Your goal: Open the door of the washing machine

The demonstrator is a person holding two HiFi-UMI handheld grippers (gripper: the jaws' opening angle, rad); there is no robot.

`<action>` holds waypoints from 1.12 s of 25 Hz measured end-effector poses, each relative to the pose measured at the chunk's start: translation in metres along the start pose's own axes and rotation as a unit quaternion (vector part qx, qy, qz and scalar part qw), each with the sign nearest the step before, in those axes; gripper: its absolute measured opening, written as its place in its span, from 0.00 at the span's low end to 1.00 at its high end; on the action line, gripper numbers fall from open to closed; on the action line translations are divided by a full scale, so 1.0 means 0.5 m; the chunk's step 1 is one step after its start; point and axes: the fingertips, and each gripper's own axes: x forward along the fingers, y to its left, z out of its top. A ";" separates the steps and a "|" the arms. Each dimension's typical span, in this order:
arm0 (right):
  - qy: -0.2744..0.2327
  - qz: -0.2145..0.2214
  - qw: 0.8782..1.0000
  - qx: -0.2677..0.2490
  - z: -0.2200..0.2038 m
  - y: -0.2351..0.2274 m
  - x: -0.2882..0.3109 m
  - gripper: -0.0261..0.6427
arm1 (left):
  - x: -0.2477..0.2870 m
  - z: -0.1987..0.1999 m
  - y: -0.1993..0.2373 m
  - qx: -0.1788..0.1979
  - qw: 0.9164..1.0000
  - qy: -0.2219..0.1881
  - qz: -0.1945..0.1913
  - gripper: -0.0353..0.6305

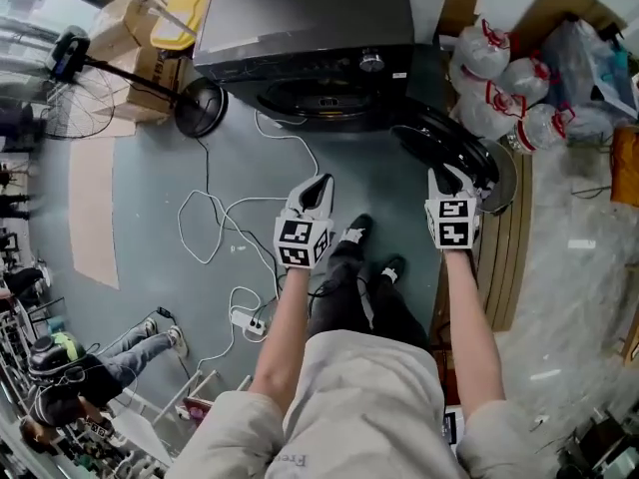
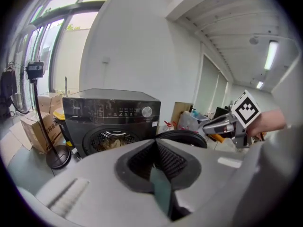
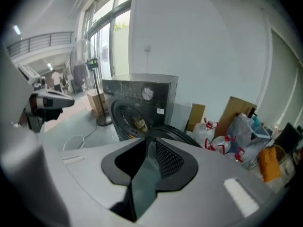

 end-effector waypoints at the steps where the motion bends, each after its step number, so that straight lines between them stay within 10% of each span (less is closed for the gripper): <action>1: -0.011 0.005 1.000 0.019 0.010 0.020 -0.023 0.13 | -0.017 0.006 -0.010 -0.006 1.000 -0.007 0.001 0.14; 13: -0.080 0.056 0.993 0.061 0.055 0.179 -0.182 0.04 | -0.180 0.053 -0.048 -0.055 0.996 -0.063 0.044 0.14; 28: -0.097 0.083 0.991 0.050 0.014 0.205 -0.300 0.04 | -0.257 0.015 -0.083 -0.030 0.997 -0.023 0.065 0.14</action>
